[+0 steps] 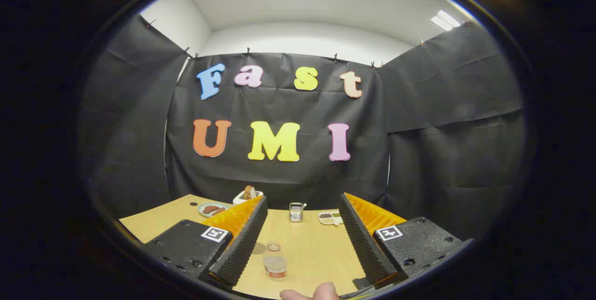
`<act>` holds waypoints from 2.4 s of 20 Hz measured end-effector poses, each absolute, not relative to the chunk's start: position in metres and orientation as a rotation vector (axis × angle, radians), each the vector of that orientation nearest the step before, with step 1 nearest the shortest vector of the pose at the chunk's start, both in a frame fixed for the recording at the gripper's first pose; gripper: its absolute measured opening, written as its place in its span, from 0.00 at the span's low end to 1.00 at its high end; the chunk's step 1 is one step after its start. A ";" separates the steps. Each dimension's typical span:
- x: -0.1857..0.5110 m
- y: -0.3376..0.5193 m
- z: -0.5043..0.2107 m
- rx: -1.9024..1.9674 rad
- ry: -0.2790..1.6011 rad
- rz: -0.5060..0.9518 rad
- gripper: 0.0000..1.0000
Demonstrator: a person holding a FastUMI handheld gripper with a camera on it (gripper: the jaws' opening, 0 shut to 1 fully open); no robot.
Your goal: Take the bottle from table, then pour the juice into the cup, finally place the bottle on the coaster
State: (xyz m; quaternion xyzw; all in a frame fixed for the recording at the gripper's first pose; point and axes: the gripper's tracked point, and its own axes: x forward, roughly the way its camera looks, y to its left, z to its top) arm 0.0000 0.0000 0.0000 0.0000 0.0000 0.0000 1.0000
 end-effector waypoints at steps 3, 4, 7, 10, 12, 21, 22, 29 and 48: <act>0.000 0.003 -0.005 -0.016 0.011 0.006 0.99; 0.000 0.003 -0.004 -0.015 0.011 0.006 0.99; -0.001 0.005 -0.005 -0.016 0.011 0.009 0.99; -0.002 0.006 -0.001 -0.016 0.008 0.015 0.99; -0.003 0.007 0.001 -0.017 0.003 0.016 0.99; -0.005 0.010 0.000 -0.026 -0.002 0.019 0.99; -0.005 0.010 0.001 -0.025 -0.003 0.019 0.99; 0.000 0.013 -0.011 -0.026 0.019 0.030 0.99; 0.027 0.067 -0.222 -0.004 0.299 0.170 1.00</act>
